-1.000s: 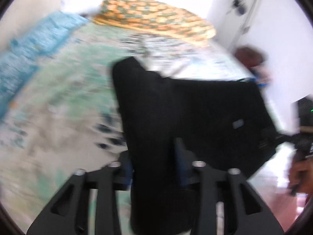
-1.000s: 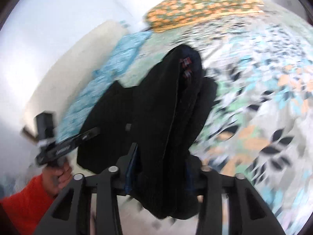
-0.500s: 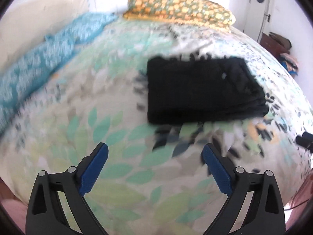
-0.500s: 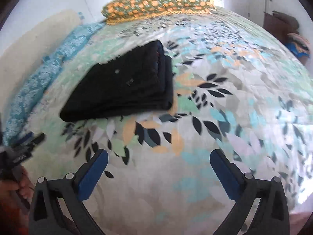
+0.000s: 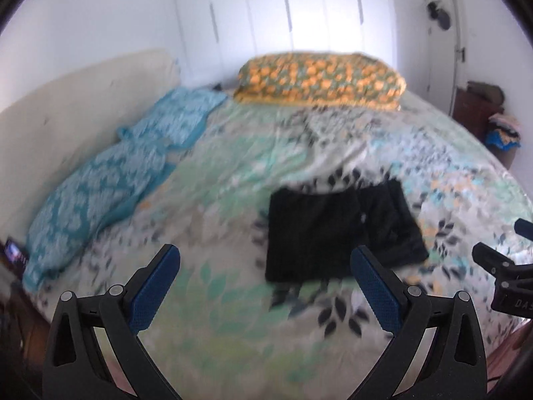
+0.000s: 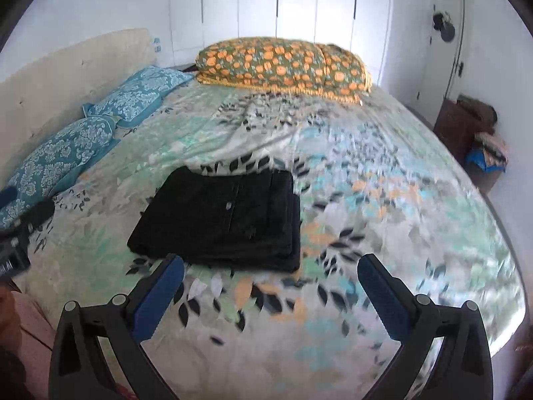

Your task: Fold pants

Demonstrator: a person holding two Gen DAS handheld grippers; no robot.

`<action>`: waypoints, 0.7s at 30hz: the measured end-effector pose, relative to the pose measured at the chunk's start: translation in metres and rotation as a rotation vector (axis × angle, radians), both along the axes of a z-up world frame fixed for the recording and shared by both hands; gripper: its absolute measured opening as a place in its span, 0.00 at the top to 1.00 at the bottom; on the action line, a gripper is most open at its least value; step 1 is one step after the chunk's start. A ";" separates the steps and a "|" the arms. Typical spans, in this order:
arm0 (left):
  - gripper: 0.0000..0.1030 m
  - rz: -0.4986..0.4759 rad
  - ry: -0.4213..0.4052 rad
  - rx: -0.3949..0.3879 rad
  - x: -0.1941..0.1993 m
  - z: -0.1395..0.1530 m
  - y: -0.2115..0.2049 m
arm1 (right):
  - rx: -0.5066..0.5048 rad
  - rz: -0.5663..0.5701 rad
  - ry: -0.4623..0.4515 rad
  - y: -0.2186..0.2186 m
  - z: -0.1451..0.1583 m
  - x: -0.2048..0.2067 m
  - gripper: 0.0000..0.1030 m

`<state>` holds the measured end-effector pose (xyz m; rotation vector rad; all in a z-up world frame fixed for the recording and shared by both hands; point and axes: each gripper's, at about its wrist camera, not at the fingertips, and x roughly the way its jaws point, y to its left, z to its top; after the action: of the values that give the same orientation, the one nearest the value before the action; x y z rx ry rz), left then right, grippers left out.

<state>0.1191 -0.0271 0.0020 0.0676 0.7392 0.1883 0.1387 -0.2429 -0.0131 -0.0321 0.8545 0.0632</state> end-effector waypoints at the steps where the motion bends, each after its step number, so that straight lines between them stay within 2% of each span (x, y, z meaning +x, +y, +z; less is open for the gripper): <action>1: 0.01 0.002 0.031 -0.013 -0.005 -0.008 0.000 | -0.001 -0.006 0.019 0.001 -0.008 -0.009 0.00; 6: 0.01 -0.040 0.108 -0.069 -0.030 -0.029 -0.003 | -0.021 0.005 0.071 0.006 -0.034 -0.044 0.00; 9: 0.01 -0.037 0.125 -0.086 -0.033 -0.031 -0.001 | -0.019 -0.007 0.045 0.007 -0.027 -0.051 0.00; 12: 0.01 -0.036 0.127 -0.056 -0.033 -0.028 -0.004 | -0.044 -0.002 0.000 0.013 -0.014 -0.052 0.00; 15: 0.01 -0.046 0.134 -0.060 -0.035 -0.027 -0.004 | -0.044 0.013 -0.020 0.021 -0.006 -0.052 0.00; 21: 0.01 -0.038 0.161 -0.105 -0.036 -0.032 0.000 | -0.054 0.029 -0.014 0.029 -0.010 -0.055 0.00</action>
<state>0.0833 -0.0266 -0.0303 -0.0037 0.9062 0.1085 0.0839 -0.2139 -0.0226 -0.0951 0.8418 0.0670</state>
